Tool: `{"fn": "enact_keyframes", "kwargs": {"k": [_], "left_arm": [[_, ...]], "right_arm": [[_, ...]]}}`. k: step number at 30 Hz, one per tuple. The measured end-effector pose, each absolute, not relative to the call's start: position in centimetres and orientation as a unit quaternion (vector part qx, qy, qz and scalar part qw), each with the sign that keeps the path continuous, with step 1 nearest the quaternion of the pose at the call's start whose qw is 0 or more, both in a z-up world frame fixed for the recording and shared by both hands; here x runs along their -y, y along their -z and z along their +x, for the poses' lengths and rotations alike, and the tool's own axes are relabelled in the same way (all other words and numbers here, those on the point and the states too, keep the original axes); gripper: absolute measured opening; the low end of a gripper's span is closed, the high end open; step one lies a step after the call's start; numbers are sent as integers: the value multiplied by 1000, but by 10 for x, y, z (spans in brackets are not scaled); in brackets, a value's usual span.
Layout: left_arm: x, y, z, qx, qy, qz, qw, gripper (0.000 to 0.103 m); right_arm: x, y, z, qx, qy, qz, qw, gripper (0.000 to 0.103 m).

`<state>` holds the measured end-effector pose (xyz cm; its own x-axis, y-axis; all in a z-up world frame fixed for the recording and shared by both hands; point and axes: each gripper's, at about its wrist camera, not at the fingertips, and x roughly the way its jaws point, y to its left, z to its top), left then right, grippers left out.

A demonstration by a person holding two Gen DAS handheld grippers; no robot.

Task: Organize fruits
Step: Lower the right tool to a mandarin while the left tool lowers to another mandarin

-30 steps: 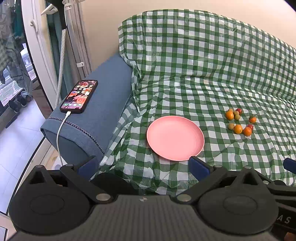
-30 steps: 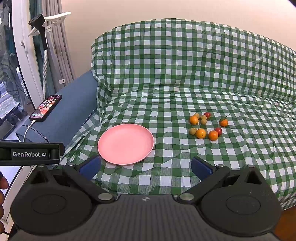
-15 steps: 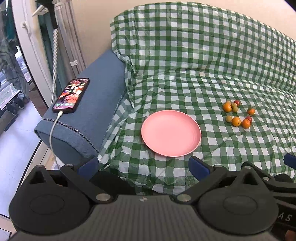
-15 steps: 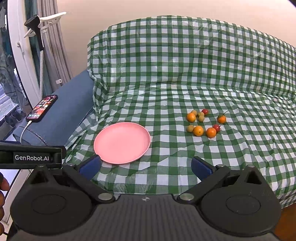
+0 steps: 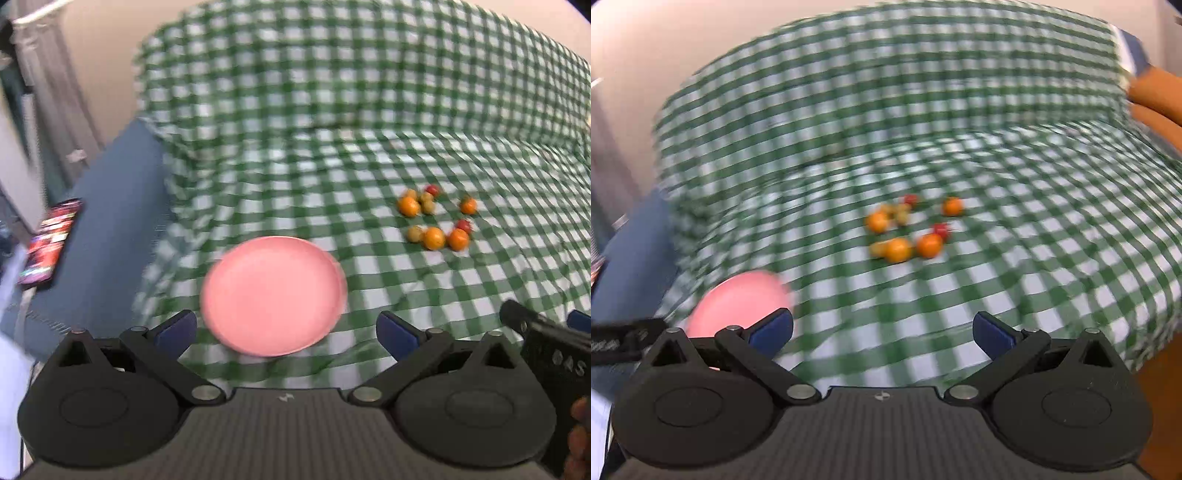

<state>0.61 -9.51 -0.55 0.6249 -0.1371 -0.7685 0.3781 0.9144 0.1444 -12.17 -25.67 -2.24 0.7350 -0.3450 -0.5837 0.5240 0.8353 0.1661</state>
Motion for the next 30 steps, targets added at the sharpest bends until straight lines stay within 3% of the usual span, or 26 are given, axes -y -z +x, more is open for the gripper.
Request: {"fn": "enact_keyframes", "kwargs": {"k": [11, 17, 30], "left_arm": [[197, 56, 117, -451, 174, 140, 864, 103], [244, 104, 176, -479, 178, 148, 847, 103], [324, 166, 238, -501, 201, 173, 824, 103]], "right_arm": [[360, 96, -17, -281, 338, 147, 886, 102], [380, 157, 50, -356, 310, 102, 876, 102], [400, 186, 92, -373, 268, 132, 878, 102]]}}
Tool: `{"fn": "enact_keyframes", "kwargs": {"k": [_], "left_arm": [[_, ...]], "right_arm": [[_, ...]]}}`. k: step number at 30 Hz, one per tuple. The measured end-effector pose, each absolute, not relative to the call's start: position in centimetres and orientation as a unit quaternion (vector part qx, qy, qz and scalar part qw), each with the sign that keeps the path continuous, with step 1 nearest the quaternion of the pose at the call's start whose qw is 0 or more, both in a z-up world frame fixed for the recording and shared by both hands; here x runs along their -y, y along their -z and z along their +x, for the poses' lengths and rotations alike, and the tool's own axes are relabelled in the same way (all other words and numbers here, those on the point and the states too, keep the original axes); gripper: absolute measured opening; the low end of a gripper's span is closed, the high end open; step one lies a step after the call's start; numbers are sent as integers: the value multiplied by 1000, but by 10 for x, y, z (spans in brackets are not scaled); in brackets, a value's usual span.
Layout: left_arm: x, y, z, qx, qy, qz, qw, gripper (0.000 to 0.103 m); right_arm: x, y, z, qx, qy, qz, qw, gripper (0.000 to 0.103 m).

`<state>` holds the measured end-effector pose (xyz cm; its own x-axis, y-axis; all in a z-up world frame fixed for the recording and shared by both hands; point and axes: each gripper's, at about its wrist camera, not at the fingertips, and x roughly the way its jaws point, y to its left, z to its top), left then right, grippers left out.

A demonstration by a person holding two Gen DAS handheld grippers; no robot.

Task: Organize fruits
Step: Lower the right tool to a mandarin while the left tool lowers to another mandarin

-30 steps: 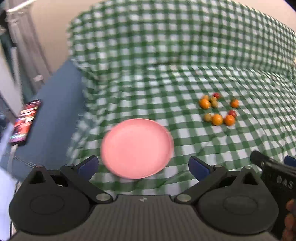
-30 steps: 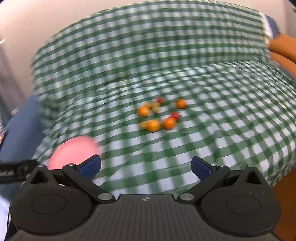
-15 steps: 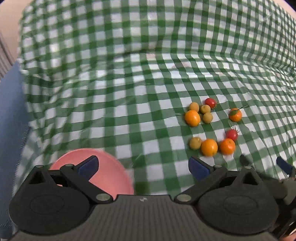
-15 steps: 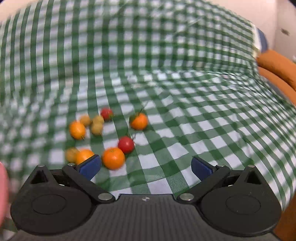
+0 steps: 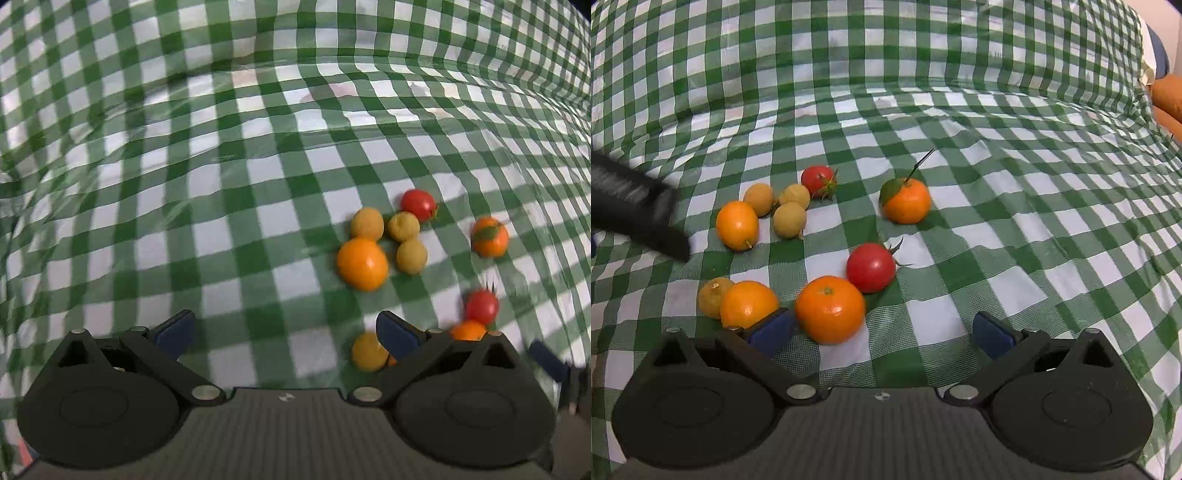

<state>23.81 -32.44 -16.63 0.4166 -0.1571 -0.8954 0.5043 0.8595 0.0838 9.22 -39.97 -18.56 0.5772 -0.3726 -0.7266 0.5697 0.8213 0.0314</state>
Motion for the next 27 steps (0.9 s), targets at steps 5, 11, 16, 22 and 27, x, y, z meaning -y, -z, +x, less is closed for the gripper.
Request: {"fn": "enact_keyframes", "kwargs": {"k": [5, 11, 16, 22, 27], "left_arm": [[349, 182, 262, -508, 207, 179, 817, 103], [370, 190, 279, -516, 218, 178, 809, 103], [382, 202, 285, -526, 208, 209, 798, 103], [370, 186, 274, -522, 223, 195, 800, 45], [356, 168, 261, -514, 237, 187, 803, 36]], "right_arm": [[404, 194, 96, -378, 279, 131, 873, 102], [405, 199, 96, -364, 284, 116, 879, 102], [403, 197, 96, -362, 282, 107, 882, 101], [390, 186, 89, -354, 255, 98, 895, 39], [399, 177, 83, -324, 285, 131, 893, 39]]}}
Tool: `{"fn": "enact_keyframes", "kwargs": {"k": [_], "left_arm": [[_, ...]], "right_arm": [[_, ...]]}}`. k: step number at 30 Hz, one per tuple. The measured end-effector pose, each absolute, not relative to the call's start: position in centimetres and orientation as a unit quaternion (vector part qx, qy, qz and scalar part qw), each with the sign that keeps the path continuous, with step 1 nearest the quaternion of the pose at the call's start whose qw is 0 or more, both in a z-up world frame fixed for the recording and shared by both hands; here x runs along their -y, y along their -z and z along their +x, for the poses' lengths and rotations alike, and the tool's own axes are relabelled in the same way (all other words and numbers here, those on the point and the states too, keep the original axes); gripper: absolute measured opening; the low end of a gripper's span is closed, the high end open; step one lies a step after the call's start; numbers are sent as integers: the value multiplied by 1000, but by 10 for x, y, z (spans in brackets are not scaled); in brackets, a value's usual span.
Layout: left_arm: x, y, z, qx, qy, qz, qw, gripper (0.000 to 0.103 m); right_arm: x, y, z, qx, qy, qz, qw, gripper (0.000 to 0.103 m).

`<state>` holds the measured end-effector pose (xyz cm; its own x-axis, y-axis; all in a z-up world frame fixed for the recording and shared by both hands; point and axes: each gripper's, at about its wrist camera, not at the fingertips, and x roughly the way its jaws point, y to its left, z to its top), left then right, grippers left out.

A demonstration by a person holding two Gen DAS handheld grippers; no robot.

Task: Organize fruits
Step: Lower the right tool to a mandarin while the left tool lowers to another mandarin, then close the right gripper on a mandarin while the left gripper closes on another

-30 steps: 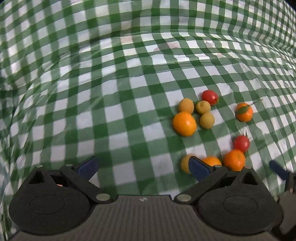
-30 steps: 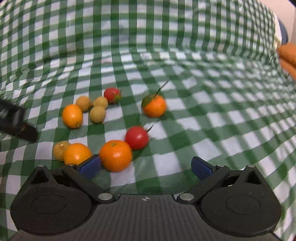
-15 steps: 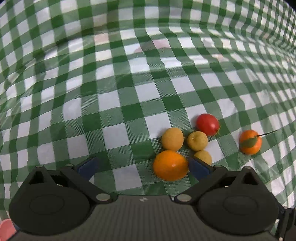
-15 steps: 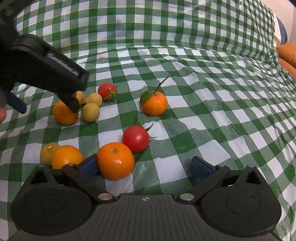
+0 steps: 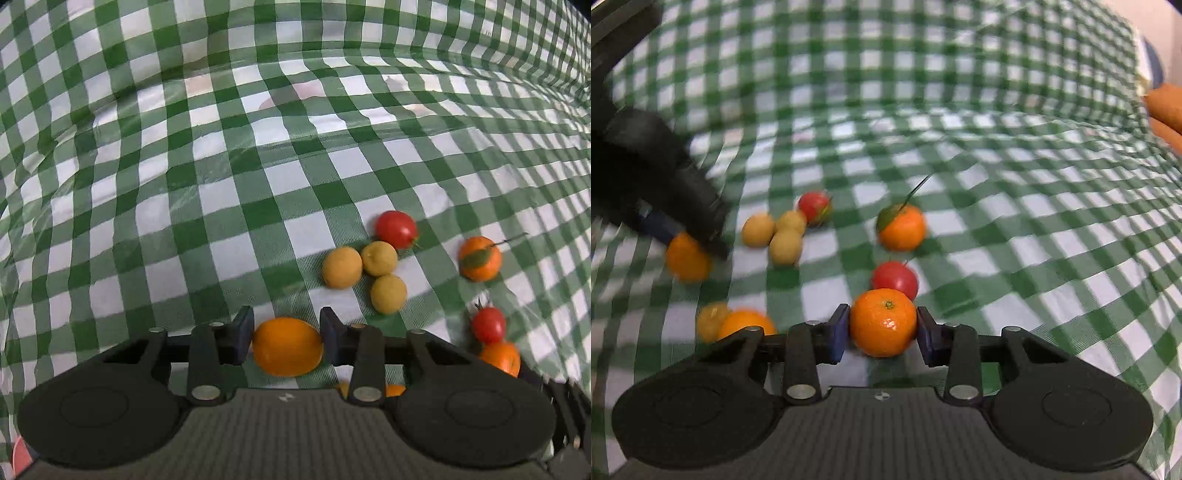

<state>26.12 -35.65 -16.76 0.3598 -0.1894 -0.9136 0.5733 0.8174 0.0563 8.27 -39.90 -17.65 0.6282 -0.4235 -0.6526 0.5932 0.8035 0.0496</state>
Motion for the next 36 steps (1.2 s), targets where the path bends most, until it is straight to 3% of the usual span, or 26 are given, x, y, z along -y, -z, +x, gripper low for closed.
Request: {"fn": "enact_keyframes", "kwargs": {"k": [1, 7, 9, 10, 11, 12, 13, 14, 15, 21, 22, 25, 27, 28, 36], "left_arm": [[353, 165, 262, -518, 239, 183, 801, 4], [330, 153, 258, -528, 219, 158, 805, 2], [324, 157, 261, -542, 218, 150, 798, 7], [321, 158, 261, -553, 219, 146, 790, 20], [319, 157, 259, -559, 227, 142, 784, 42], [316, 155, 254, -558, 235, 142, 783, 57], [314, 154, 250, -552, 240, 145, 785, 82], [312, 151, 244, -543, 242, 150, 790, 94], [311, 149, 237, -531, 247, 156, 796, 94], [313, 173, 221, -541, 257, 187, 778, 94], [312, 177, 222, -543, 256, 188, 777, 90], [308, 191, 234, -565, 248, 173, 767, 62], [302, 193, 244, -574, 241, 146, 769, 54], [301, 191, 246, -570, 244, 138, 773, 44], [293, 183, 243, -559, 241, 142, 781, 44]], "right_arm": [[399, 175, 81, -317, 290, 130, 894, 39], [404, 172, 78, -314, 302, 130, 890, 39], [405, 173, 77, -318, 309, 136, 886, 39], [407, 174, 77, -321, 307, 142, 884, 39], [408, 175, 76, -326, 305, 148, 882, 40], [408, 177, 76, -332, 305, 149, 880, 40], [409, 179, 76, -338, 303, 149, 879, 40], [410, 181, 75, -345, 301, 151, 876, 40], [413, 182, 76, -349, 302, 154, 874, 40], [415, 183, 79, -350, 301, 151, 874, 40], [415, 183, 79, -350, 300, 151, 875, 40], [415, 183, 80, -351, 299, 148, 875, 41], [415, 184, 81, -352, 298, 144, 876, 41], [415, 184, 81, -352, 298, 142, 876, 41], [418, 181, 82, -351, 296, 139, 878, 40]]}}
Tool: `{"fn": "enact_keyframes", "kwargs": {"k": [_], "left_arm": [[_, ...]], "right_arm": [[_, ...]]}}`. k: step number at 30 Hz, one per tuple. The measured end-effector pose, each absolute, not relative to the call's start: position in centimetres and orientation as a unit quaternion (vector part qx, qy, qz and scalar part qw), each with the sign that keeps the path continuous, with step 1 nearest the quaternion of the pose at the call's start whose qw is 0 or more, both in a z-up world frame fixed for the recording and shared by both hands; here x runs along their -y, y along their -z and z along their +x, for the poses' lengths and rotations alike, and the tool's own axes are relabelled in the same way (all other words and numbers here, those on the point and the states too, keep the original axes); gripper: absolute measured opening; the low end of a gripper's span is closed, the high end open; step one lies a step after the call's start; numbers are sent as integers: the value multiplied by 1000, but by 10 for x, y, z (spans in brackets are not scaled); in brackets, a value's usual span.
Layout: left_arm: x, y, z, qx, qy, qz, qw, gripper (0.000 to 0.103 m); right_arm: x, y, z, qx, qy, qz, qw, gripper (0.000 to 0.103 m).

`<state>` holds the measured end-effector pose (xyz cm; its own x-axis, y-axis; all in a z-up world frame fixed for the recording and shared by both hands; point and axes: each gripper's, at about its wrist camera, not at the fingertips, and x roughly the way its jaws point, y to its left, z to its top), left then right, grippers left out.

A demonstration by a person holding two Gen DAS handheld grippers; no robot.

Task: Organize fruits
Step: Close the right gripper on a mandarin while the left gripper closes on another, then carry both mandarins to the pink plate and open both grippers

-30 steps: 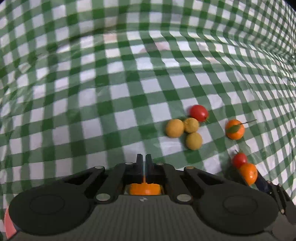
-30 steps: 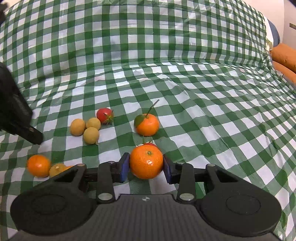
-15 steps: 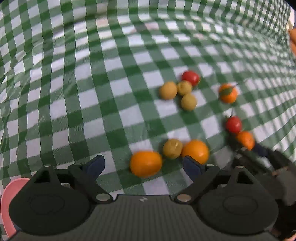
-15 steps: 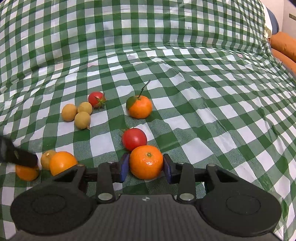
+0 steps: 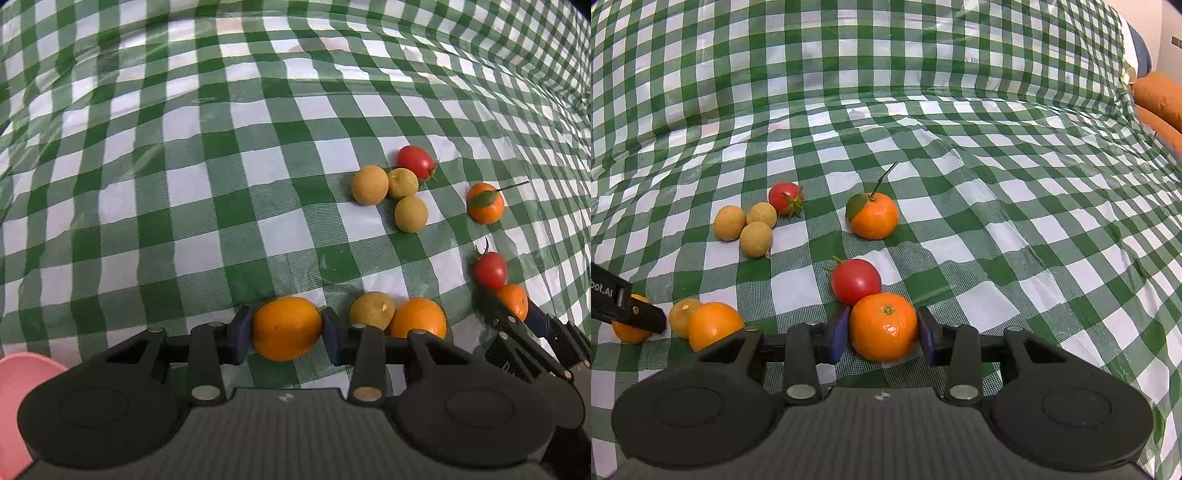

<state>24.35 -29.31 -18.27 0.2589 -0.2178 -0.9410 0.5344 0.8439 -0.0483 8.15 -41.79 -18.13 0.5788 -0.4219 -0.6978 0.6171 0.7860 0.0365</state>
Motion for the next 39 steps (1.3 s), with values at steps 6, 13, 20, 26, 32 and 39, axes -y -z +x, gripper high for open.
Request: {"fn": "enact_keyframes", "kwargs": {"k": [6, 13, 20, 26, 32, 39], "left_arm": [[271, 148, 219, -541, 239, 125, 797, 44], [197, 104, 154, -536, 236, 82, 807, 44], [106, 80, 90, -533, 183, 75, 823, 44], [30, 55, 42, -522, 149, 57, 838, 44], [-15, 34, 10, -496, 139, 33, 857, 44], [-39, 20, -16, -472, 145, 13, 870, 44]], "right_arm": [[418, 166, 72, -307, 318, 156, 884, 39], [393, 125, 34, -284, 295, 189, 892, 39], [294, 86, -37, -298, 195, 164, 920, 39], [215, 57, -65, -320, 116, 124, 932, 39], [167, 27, -86, -299, 93, 95, 945, 40], [133, 12, -111, -291, 85, 71, 950, 39]]}}
